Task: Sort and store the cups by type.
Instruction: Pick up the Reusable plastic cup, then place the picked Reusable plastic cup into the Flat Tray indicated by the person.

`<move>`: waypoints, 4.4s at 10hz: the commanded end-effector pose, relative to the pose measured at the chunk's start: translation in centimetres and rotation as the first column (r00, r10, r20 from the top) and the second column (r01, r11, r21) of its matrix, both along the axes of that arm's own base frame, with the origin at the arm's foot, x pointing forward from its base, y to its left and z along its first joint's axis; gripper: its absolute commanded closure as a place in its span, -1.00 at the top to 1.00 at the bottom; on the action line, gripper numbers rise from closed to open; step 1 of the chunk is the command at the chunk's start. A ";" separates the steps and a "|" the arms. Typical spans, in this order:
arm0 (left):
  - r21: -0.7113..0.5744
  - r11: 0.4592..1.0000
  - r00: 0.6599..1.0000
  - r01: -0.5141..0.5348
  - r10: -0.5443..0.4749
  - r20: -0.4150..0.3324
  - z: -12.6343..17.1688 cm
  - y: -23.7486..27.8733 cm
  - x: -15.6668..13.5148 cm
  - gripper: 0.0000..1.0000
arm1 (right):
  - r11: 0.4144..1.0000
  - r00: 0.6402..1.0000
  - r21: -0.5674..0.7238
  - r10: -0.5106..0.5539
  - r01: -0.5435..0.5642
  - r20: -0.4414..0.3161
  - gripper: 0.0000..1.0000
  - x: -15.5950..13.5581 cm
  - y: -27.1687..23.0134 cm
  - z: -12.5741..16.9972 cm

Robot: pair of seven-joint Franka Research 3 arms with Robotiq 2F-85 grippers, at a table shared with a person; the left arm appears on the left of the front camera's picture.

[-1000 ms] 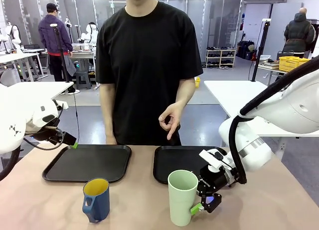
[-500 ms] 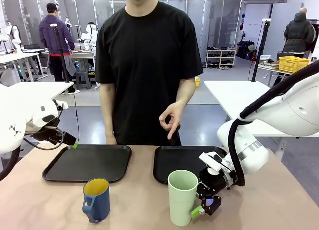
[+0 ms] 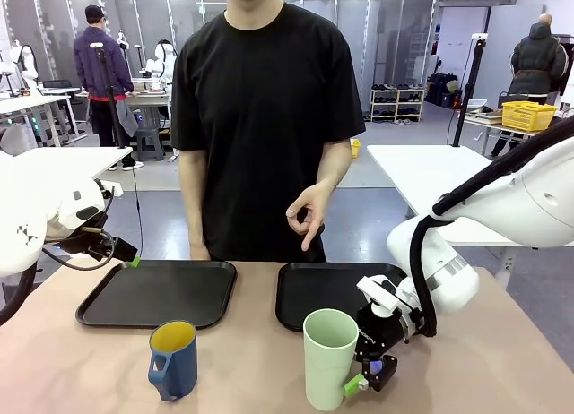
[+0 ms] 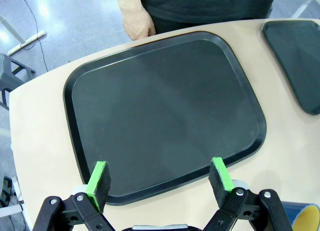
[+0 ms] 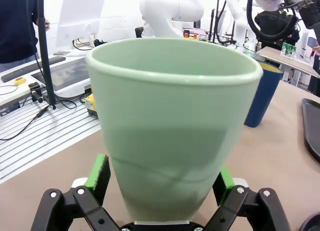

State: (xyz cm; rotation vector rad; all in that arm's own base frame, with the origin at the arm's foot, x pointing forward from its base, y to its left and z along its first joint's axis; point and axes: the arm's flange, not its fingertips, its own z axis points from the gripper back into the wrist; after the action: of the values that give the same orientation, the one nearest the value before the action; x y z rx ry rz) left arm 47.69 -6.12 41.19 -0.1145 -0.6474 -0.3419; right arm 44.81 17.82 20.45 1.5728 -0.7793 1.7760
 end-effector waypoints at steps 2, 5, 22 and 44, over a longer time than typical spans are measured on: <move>0.000 1.000 1.000 0.001 -0.001 0.003 0.1 0.0 0.0 1.00 | 0.999 0.999 0.021 0.036 -0.037 0.029 1.00 -0.9 -0.1 -1.8; 0.000 1.000 1.000 0.001 -0.001 0.003 0.1 0.0 0.0 1.00 | 0.998 0.998 0.028 0.061 -0.062 0.025 1.00 -1.2 0.4 -1.6; 0.000 1.000 1.000 0.001 -0.001 0.003 0.1 0.0 0.0 1.00 | 0.929 0.930 -0.048 -0.368 0.368 0.014 0.40 -1.6 0.1 9.9; 0.000 1.000 1.000 0.001 -0.001 0.003 0.1 0.0 0.0 1.00 | 0.905 0.905 -0.039 -0.422 0.424 0.044 0.66 3.5 3.8 12.1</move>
State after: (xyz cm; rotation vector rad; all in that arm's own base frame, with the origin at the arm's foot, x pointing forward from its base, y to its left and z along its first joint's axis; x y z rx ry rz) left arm 47.69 -6.12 41.18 -0.1145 -0.6473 -0.3419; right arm 45.93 19.42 31.85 1.2552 -0.9943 1.5353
